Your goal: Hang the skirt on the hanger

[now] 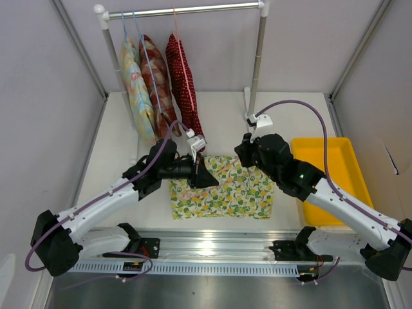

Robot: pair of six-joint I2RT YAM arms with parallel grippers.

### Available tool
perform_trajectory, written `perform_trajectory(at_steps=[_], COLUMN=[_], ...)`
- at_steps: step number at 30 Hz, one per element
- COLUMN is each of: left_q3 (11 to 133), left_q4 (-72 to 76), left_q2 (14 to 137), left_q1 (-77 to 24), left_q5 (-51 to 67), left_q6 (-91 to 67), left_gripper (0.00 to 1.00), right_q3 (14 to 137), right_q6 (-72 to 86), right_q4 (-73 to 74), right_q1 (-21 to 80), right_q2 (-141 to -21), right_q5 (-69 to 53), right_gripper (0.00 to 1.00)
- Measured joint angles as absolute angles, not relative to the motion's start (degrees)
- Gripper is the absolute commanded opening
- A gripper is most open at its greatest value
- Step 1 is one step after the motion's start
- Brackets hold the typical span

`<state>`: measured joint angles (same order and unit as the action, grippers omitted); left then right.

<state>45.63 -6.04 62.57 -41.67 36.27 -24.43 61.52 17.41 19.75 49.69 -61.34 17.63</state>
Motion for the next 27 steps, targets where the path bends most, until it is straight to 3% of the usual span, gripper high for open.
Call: perform_trajectory(at_steps=[1,4,5,15,21,24,27], left_q3=[45.63,45.65,45.65,51.99,53.82,53.82,54.22], left_q4=[-5.98,-6.0,-5.96,-5.21,-3.95,-3.9,-3.9], left_q2=[62.43,62.02,61.98,67.18,72.9,74.41,74.94], left_q1=[-41.69,-41.69,-41.76,-44.31,-46.57,-47.22,-47.64], left_q5=[36.14,35.22,34.79,32.67,32.12,31.35,29.98], left_q6=[-23.86,-22.5,-22.09,-17.15,-14.68,-14.22,-13.5], left_gripper=[0.42,0.6,0.61,0.62,0.57,0.5,0.34], right_q3=[61.52,61.52,61.52,63.53,65.39,66.28,66.46], right_q6=[17.3,18.63,19.25,23.68,24.97,25.02,25.28], right_q4=[20.73,22.31,22.48,26.2,27.51,28.84,29.69], right_q1=[49.8,50.46,50.87,53.93,54.43,54.41,54.41], right_q2=[-61.36,-61.58,-61.58,-65.08,-67.31,-67.85,-68.49], right_q5=[18.13,19.05,19.22,21.96,22.09,22.22,22.24], right_gripper=[0.0,0.0,0.0,0.0,0.0,0.0,0.0])
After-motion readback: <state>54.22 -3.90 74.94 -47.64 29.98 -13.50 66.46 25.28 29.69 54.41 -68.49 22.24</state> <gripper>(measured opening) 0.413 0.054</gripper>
